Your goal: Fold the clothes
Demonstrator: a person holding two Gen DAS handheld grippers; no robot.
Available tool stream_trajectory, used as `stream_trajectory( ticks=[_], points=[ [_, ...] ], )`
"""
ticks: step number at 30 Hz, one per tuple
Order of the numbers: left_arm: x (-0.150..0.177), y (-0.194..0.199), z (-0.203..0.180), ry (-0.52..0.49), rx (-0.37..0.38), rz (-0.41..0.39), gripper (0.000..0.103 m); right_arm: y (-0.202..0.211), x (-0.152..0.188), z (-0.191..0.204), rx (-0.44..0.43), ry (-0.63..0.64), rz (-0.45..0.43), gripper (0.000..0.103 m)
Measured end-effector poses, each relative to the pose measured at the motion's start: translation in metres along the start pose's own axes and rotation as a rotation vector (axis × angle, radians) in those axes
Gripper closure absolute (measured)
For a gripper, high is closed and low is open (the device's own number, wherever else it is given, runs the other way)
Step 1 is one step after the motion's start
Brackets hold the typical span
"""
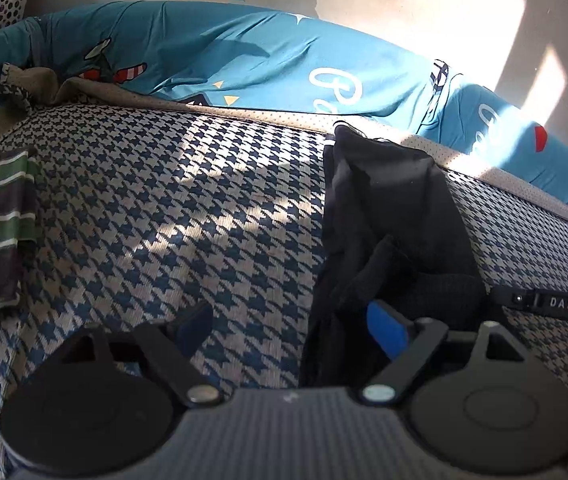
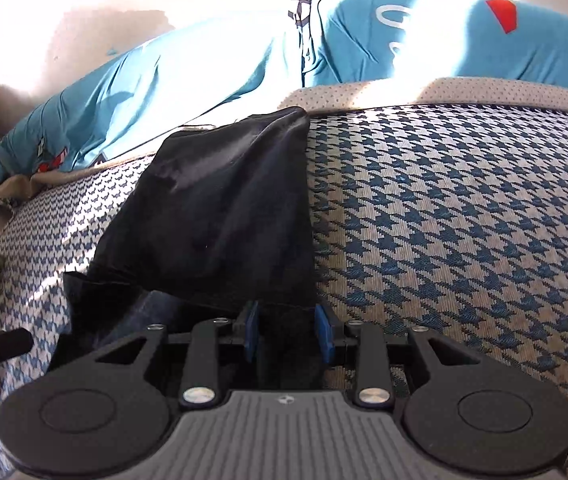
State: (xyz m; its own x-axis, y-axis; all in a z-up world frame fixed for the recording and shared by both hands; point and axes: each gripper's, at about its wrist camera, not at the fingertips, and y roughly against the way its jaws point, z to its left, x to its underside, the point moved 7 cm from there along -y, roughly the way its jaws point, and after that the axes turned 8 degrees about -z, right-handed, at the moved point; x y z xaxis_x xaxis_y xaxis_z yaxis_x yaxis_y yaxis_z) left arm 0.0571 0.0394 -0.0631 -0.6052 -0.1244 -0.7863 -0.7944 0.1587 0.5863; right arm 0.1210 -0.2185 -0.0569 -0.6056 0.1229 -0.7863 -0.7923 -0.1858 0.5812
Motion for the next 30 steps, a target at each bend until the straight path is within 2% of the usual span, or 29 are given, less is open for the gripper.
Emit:
stream_trajectory(
  ticks=[6,11,15,19,26,30],
  points=[
    [-0.012,-0.013,-0.022,-0.115,0.072,-0.016,0.017,0.008,0.003,-0.014,-0.022,-0.042,0.021,0.073],
    [-0.017,-0.021,-0.049,-0.261,0.158,-0.05,0.017,0.011,0.007,-0.022,-0.037,-0.091,0.047,0.072],
    [-0.013,-0.028,-0.067,-0.376,0.215,-0.055,0.025,0.011,0.008,-0.017,-0.048,-0.073,0.047,0.072],
    [-0.013,-0.035,-0.072,-0.393,0.247,-0.042,0.04,0.009,0.013,-0.009,-0.056,-0.028,0.058,0.069],
    [-0.018,-0.039,-0.087,-0.463,0.287,-0.062,0.041,0.005,0.017,-0.003,-0.07,-0.021,0.076,0.068],
    [-0.013,-0.048,-0.092,-0.508,0.263,-0.039,0.041,0.005,0.017,-0.004,-0.072,-0.031,0.077,0.068]
  ],
)
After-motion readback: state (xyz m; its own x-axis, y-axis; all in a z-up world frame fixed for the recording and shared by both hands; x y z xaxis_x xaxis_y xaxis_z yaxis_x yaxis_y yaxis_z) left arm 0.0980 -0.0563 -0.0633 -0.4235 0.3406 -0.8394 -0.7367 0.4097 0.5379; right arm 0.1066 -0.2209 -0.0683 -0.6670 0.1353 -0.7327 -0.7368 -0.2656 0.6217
